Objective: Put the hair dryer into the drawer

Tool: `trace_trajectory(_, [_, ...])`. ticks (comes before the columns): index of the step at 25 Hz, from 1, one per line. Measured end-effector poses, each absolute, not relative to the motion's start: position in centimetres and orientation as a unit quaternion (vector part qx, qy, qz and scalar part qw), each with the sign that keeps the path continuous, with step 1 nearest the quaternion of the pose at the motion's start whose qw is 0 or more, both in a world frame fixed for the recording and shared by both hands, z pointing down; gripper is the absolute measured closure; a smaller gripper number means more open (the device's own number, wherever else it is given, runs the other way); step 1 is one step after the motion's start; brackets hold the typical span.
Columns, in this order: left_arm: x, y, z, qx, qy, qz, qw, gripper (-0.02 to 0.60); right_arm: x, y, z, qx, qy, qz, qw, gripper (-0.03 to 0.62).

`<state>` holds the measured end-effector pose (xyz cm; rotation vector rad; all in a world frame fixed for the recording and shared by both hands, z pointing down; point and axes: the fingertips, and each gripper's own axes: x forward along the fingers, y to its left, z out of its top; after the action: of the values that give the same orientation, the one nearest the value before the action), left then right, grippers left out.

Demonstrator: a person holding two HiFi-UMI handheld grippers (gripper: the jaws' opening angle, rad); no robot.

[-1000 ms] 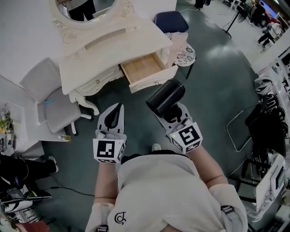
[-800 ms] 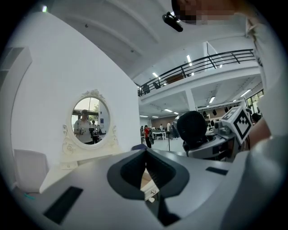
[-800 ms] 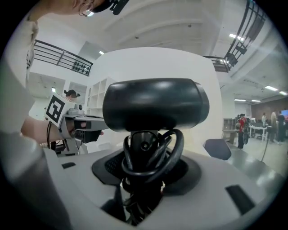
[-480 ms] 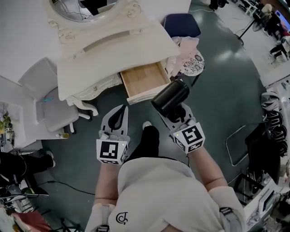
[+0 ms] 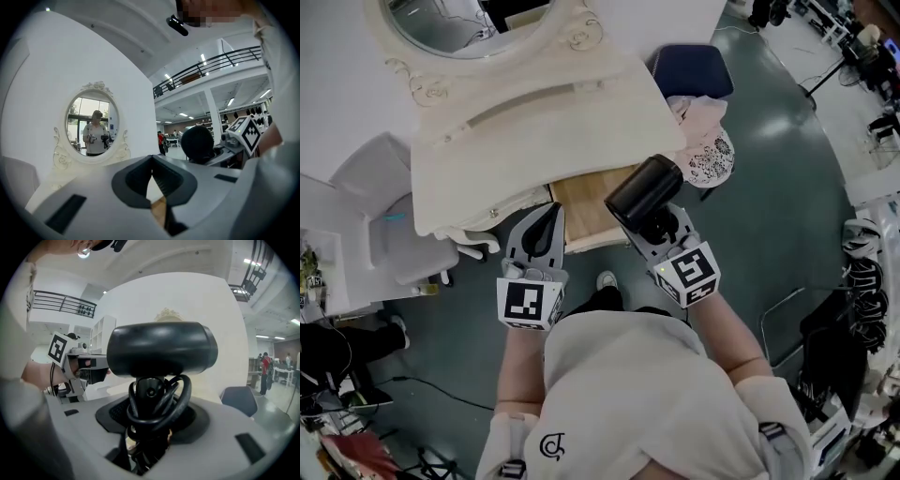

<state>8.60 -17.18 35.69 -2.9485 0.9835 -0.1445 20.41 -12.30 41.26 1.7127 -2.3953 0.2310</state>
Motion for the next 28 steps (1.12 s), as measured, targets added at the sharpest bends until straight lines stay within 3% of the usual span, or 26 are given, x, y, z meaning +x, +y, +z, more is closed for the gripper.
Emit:
trace_trajectory(12, [9.6, -22.1, 34.3, -0.915, 0.401, -0.035, 0.020, 0.569, 20.7, -20.8, 42.0, 0.465, -0.872, 0.073, 0.132, 0.379])
trace_trajectory(28, [9.2, -23.6, 38.9, -0.864, 0.503, -0.030, -0.010, 0.569, 18.4, -23.5, 57.9, 0.247, -0.909, 0.126, 0.312, 0.379])
